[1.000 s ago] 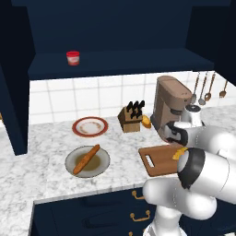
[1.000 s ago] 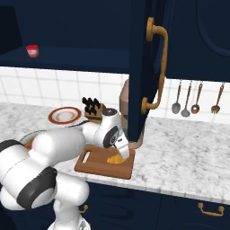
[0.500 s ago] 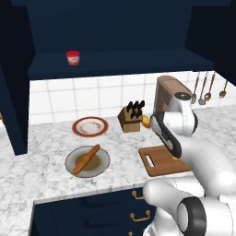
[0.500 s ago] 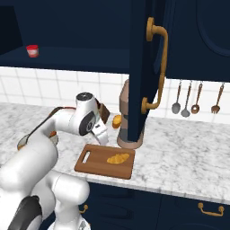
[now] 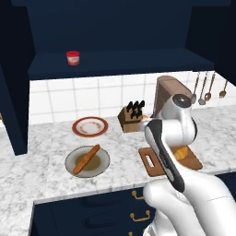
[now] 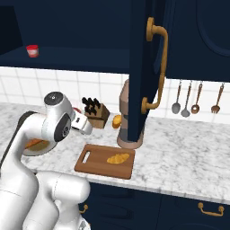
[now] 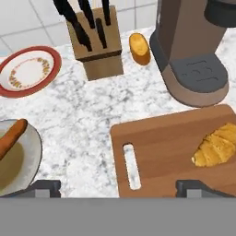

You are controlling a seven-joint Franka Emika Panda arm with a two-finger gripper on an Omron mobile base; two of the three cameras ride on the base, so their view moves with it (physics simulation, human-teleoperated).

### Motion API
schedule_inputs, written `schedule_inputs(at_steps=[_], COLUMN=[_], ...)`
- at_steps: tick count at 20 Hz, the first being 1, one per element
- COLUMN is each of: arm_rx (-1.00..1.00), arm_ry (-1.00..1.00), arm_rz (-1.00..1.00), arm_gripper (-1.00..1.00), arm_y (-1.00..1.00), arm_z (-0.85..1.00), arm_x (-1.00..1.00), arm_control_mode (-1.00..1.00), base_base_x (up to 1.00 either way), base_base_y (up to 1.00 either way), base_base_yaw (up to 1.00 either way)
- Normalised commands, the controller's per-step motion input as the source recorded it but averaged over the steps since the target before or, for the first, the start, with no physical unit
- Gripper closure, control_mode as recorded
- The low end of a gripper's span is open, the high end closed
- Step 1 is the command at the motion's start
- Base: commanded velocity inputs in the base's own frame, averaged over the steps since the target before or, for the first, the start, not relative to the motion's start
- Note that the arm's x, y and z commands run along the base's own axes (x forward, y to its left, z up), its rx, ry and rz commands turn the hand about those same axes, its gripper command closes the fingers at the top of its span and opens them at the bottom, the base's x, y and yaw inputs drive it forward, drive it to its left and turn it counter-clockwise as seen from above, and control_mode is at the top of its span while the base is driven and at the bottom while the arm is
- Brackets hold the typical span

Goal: From the different types of pastries on the counter, select a croissant and place it on the cutting board. Then retrieve a jar of jam from the cabinet and place it alongside the croissant on the cutting board.

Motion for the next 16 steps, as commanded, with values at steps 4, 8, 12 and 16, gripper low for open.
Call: schedule_inputs(at_steps=[4,8,12,16], arm_rx=[-0.16,-0.01,0.00,0.00], arm_ry=[-0.23,-0.26,-0.31,-0.23], arm_rz=[0.52,0.31,0.03,-0.02], arm_gripper=[-1.00,-1.00,-1.00,-1.00], arm_y=[0.62,0.55,0.32,0.32], arm_z=[0.98,1.00,1.00,1.00], arm_x=[-0.28,-0.07,-0.18,-0.25], arm_control_mode=[-1.00,-1.00,-1.00,-1.00], base_base_x=[0.00,0.00,0.00,0.00], base_base_y=[0.00,0.00,0.00,0.00], base_base_yaw=[0.00,0.00,0.00,0.00])
